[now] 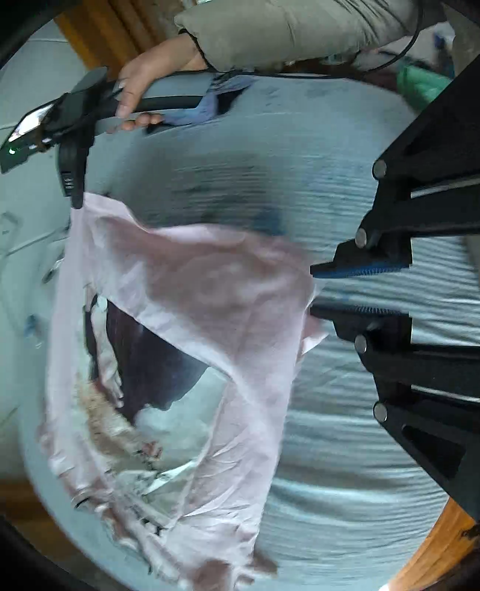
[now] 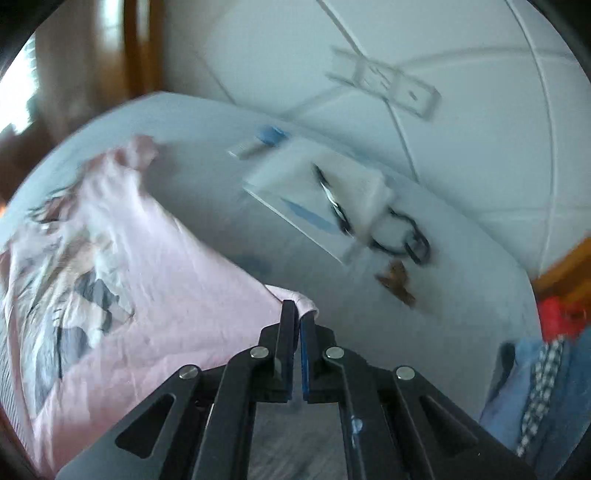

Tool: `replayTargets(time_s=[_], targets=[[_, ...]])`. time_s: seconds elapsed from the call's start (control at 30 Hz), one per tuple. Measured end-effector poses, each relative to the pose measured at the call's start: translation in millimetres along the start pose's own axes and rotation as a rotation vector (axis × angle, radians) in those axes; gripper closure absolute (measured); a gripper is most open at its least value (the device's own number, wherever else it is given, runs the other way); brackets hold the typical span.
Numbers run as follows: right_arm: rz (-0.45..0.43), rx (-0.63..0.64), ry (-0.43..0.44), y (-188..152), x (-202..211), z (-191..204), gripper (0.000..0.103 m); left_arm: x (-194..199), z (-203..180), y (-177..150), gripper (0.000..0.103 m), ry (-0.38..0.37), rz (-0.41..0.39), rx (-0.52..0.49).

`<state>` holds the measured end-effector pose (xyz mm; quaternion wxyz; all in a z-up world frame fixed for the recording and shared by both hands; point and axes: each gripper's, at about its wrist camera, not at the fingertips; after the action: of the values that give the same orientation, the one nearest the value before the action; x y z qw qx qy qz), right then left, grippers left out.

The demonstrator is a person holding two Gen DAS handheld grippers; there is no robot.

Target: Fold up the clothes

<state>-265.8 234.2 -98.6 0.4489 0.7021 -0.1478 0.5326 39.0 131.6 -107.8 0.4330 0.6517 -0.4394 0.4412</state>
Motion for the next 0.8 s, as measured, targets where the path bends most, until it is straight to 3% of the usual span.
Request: replayTargets(time_s=[0.1,0.17,0.23,0.37,0.57,0.67,0.8], targets=[[0.025,-0.089,0.055,-18.5,0.1,-12.7,0.087,17.0,24.2,7.4,0.07,0.022,-0.042,0.032],[0.029,-0.141,0.064,-38.8,7.2,-18.4,0.058,35.6,54.7,15.7,0.05,0.056,-0.096,0.063],[0.024,-0.201,0.071,-58.9,17.5,-26.4,0.049,50.4,95.4,26.1,0.043,0.114,-0.14,0.099],[0.002,-0.33,0.145,-106.4,44.9,-27.4,0.049,66.3,213.6,51.7,0.042,0.276,-0.171,0.185],[-0.02,-0.442,0.194,-174.7,72.5,29.3,0.049,53.4,351.2,66.3,0.042,0.363,-0.138,0.234],[-0.015,-0.509,0.185,-200.8,80.0,74.0,0.047,37.2,392.7,74.4,0.042,0.32,-0.118,0.188],[0.012,-0.591,0.173,-225.4,77.4,125.7,0.042,24.1,419.2,83.8,0.042,0.286,-0.079,0.1]])
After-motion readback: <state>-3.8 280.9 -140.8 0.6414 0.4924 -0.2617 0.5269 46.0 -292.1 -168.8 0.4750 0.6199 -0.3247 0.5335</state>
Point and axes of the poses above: each gripper's, at about its wrist camera, not at the fingertips, and x roughly against the way its jaws point, z to its left, y to its top, and after that the axes turned 7 degrees about y, right-handed
